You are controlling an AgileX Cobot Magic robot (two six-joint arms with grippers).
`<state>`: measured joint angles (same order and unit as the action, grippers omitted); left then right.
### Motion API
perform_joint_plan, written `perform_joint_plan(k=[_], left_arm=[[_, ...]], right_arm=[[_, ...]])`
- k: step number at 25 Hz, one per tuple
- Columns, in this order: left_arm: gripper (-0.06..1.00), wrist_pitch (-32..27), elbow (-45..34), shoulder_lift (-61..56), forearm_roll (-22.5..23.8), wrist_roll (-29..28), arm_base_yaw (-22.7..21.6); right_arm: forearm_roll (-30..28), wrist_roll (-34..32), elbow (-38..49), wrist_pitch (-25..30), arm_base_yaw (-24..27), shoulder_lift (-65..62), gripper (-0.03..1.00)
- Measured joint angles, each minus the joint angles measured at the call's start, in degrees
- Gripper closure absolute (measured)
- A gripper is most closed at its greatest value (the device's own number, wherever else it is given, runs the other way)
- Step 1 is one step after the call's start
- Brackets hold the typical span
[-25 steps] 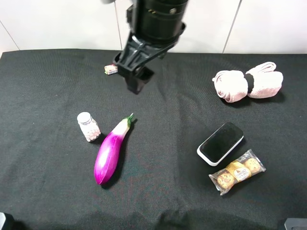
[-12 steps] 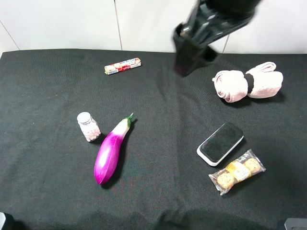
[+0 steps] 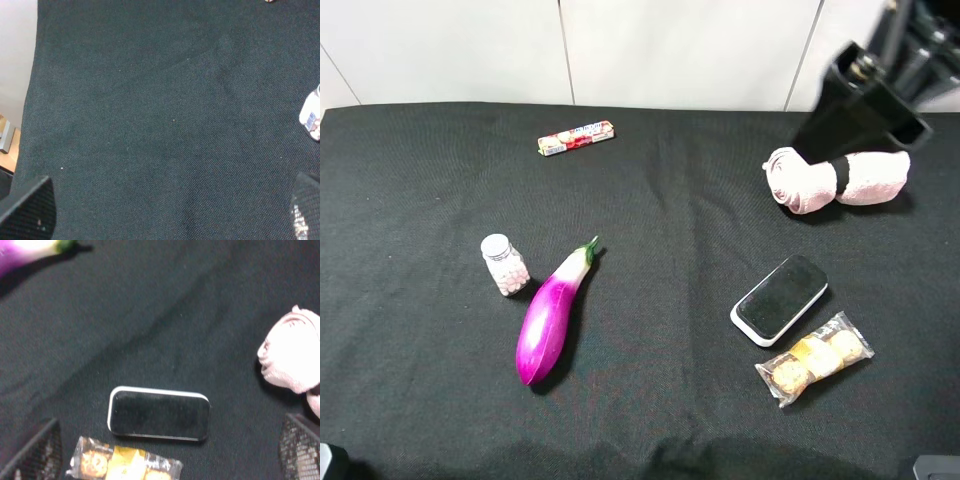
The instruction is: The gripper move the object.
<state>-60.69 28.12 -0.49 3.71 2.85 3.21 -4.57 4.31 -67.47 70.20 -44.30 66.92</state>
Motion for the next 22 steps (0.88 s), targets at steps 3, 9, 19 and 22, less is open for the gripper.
perform_joint_plan(k=[3,9,19,22], left_arm=[[-0.05,0.0,0.0,0.0,0.0,0.0,0.0],[-0.05,0.0,0.0,0.0,0.0,0.0,0.0],[-0.05,0.0,0.0,0.0,0.0,0.0,0.0],[-0.05,0.0,0.0,0.0,0.0,0.0,0.0]], right_arm=[[-1.5,-2.4,2.8,0.0,0.0,-3.3,0.31],[-4.4,-6.9,7.6,0.0,0.0,-11.4,0.31],[-6.2,-10.9,18.6,-0.1,9.5,-25.8,0.31],[-6.2,-10.9,23.2,-1.6,16.5,-31.9,0.31]])
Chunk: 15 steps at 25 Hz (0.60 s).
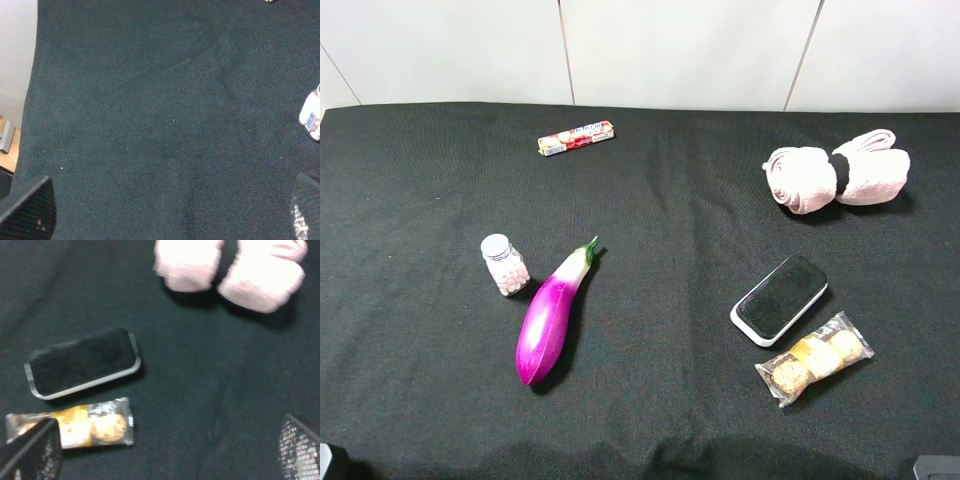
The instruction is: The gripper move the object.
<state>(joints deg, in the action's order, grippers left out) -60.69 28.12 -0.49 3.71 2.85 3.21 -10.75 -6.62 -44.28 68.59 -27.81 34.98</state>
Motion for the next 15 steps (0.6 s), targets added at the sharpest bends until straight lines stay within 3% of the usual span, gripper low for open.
perform_joint_plan(k=[7,15], left_arm=[[-0.05,0.0,0.0,0.0,0.0,0.0,0.0],[-0.05,0.0,0.0,0.0,0.0,0.0,0.0]], right_arm=[[0.2,0.0,7.0,-4.3,12.3,-15.8,0.31],[2.1,0.1,11.6,-6.4,19.8,-27.1,0.31]])
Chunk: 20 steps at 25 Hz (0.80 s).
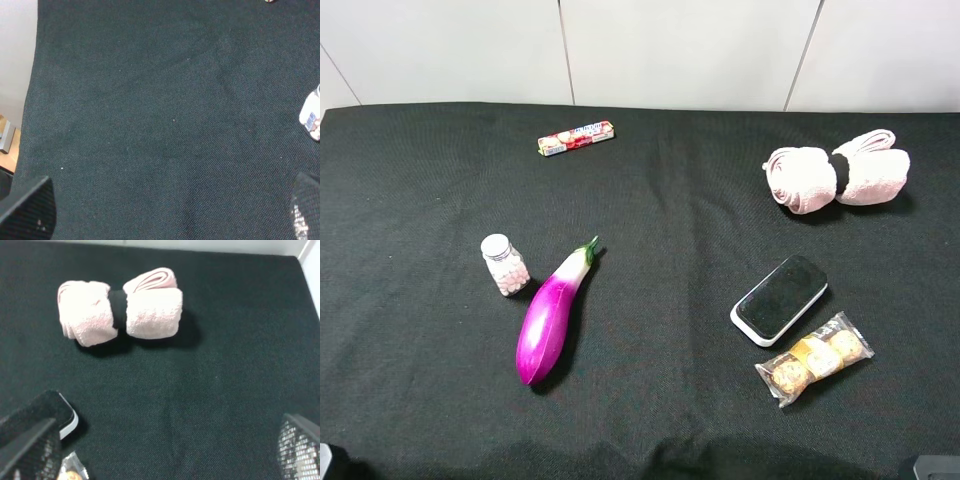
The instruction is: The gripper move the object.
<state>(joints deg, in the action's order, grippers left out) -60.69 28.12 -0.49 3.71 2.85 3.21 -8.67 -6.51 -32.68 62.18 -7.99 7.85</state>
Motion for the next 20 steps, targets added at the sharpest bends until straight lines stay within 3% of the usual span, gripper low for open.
perform_joint_plan(k=[9,20], left_arm=[[-0.05,0.0,0.0,0.0,0.0,0.0,0.0],[-0.05,0.0,0.0,0.0,0.0,0.0,0.0]], right_arm=[[8.7,9.0,4.0,-3.1,8.0,-8.1,0.31],[9.7,10.4,4.0,-3.5,8.2,-8.1,0.31]])
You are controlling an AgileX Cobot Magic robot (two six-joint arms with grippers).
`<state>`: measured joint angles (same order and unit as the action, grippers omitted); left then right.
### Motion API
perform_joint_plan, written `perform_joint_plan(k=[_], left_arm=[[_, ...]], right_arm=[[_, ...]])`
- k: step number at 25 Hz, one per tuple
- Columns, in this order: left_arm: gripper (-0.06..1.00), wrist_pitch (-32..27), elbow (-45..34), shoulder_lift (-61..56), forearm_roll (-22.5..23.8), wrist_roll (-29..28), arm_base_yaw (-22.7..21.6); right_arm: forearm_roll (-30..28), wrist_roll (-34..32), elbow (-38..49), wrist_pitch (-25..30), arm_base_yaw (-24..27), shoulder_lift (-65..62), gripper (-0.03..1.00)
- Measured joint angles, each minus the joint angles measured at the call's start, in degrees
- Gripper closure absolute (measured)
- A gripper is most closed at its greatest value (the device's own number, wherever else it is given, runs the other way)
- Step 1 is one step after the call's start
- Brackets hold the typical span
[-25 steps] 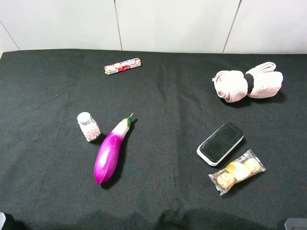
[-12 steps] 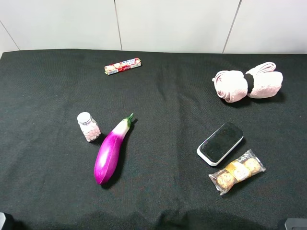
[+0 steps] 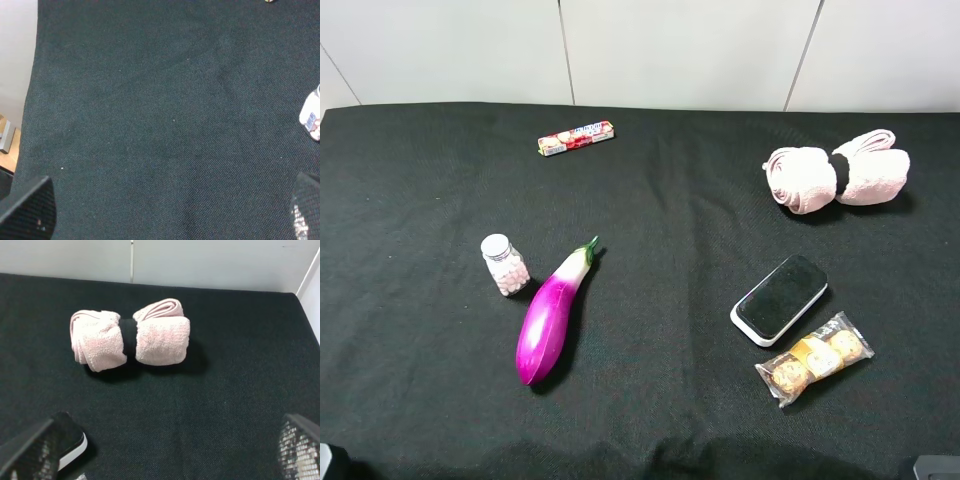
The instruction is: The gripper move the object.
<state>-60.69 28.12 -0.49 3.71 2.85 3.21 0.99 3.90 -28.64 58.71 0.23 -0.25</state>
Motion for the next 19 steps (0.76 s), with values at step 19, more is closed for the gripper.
perform_joint_plan(k=[19], left_arm=[[-0.05,0.0,0.0,0.0,0.0,0.0,0.0]], right_arm=[[0.1,0.0,0.0,0.0,0.0,0.0,0.31]])
